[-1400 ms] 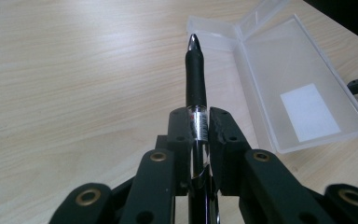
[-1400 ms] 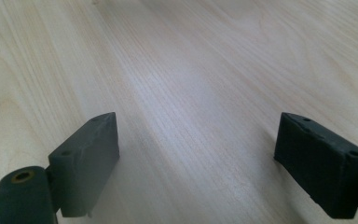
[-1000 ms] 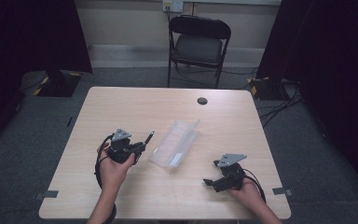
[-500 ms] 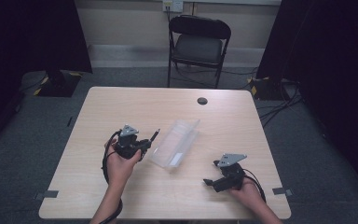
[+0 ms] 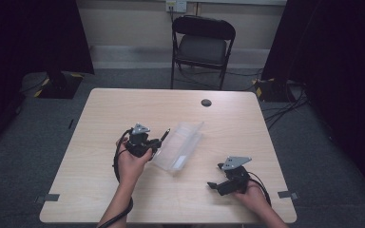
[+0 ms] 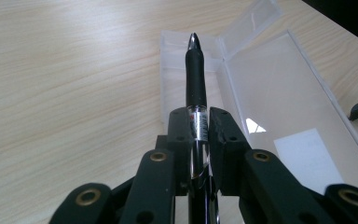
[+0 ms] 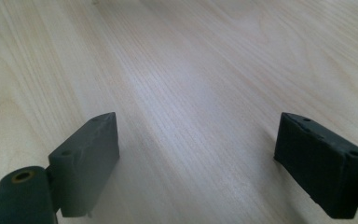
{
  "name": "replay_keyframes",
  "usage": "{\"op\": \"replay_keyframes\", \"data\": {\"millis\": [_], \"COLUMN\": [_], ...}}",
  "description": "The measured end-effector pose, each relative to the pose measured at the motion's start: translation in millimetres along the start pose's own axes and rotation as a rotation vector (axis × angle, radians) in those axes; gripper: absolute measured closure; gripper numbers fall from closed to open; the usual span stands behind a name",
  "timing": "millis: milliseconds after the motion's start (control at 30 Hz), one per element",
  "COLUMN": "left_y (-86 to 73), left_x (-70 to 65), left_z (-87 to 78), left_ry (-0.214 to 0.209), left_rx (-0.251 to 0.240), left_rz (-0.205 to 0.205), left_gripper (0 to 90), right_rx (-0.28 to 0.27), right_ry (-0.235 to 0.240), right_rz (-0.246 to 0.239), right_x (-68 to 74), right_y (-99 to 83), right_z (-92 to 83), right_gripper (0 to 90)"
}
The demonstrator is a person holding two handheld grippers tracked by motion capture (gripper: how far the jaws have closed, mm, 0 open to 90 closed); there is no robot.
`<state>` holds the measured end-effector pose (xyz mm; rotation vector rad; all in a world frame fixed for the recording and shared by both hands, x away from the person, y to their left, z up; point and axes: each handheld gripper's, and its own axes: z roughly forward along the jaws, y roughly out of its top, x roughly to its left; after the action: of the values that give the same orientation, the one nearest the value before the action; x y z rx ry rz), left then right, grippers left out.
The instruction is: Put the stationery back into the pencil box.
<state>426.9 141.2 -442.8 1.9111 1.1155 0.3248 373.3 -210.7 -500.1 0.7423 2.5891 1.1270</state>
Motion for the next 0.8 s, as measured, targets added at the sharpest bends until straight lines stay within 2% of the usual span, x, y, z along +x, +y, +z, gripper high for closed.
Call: {"op": "replay_keyframes", "data": {"millis": [300,633,800], "left_y": [0.6,5.1,7.3], "left_x": [-0.3,-3.7,-6.2], "left_z": [8.5,16.1,20.9], "left_ry": [-0.001,-0.005,-0.006], "left_rx": [0.013,-0.005,0.005], "left_rz": [0.007,-0.009,0.006], "left_gripper": [79.7,79.7,79.7], "right_rx": [0.0,0.0,-0.002], "right_ry": [0.0,0.001,0.002], "right_rz": [0.0,0.0,0.001], "right_x": [0.0,0.0,0.0], "right_y": [0.0,0.0,-0.1], "right_z": [0.0,0.0,0.2], "right_gripper": [12.6,12.6,12.6]}}
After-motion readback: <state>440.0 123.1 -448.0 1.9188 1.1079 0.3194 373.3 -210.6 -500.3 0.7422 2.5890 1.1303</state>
